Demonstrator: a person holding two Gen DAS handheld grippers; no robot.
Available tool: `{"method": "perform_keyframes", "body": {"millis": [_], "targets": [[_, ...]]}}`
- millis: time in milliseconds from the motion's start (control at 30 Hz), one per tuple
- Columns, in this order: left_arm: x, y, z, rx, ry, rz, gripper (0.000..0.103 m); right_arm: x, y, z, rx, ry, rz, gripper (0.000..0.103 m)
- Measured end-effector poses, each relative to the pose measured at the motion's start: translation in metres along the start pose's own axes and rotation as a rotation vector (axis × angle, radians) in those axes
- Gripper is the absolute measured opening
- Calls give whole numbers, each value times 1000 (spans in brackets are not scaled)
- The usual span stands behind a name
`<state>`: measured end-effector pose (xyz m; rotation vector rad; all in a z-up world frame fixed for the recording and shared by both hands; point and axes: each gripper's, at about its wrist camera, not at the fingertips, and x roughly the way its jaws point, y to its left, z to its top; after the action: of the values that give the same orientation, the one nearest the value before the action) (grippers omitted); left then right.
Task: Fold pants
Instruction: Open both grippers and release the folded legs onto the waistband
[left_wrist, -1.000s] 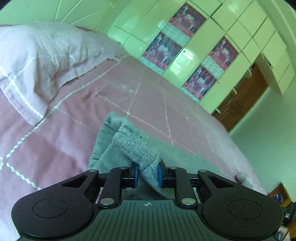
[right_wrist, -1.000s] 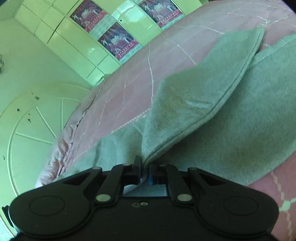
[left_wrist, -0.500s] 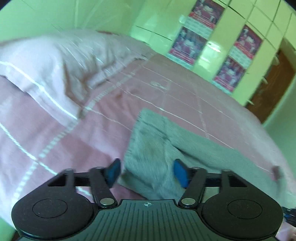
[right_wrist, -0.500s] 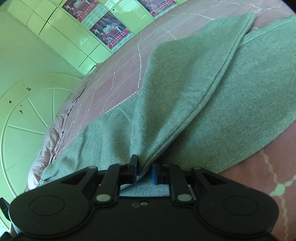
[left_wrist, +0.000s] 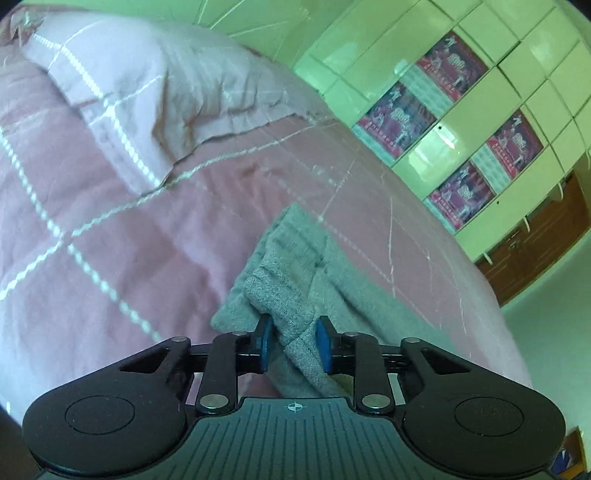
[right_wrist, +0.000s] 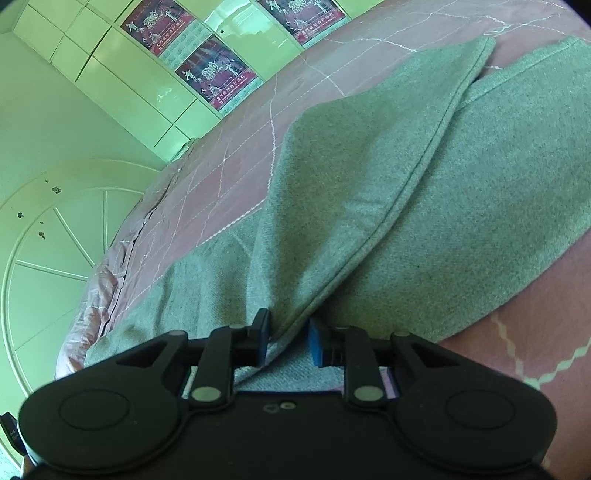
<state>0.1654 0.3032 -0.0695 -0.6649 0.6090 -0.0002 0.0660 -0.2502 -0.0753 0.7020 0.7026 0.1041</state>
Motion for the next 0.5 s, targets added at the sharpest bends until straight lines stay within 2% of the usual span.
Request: {"method": "perform_keyframes", "body": {"millis": [100,133,200,233,267,300,333,400,500], "targets": [[-12,-21,4,100,-116,-63,24,1,0,0,1,0,1,15],[-9,-24,3,128,-108,-36,24,2,-1,0,1,-1,1,15],[12,-12,2,110,18,78,24,4,-1,0,8,1,5,15],[16,-2,1,92,51,87,24,5,-2,0,10,4,7,16],[12,2,-1,94,38,75,25,5,-1,1,8,7,7,16],[6,1,-2,103,21,76,28,5,-1,2,5,10,9,17],[0,-2,-3,114,3,88,38,3,-1,2,7,9,12,18],[-12,-12,-7,157,-41,161,58,-2,-3,5,18,-9,11,21],[-22,-37,-16,237,-76,210,60,-12,-8,11,31,-61,-12,25]]}}
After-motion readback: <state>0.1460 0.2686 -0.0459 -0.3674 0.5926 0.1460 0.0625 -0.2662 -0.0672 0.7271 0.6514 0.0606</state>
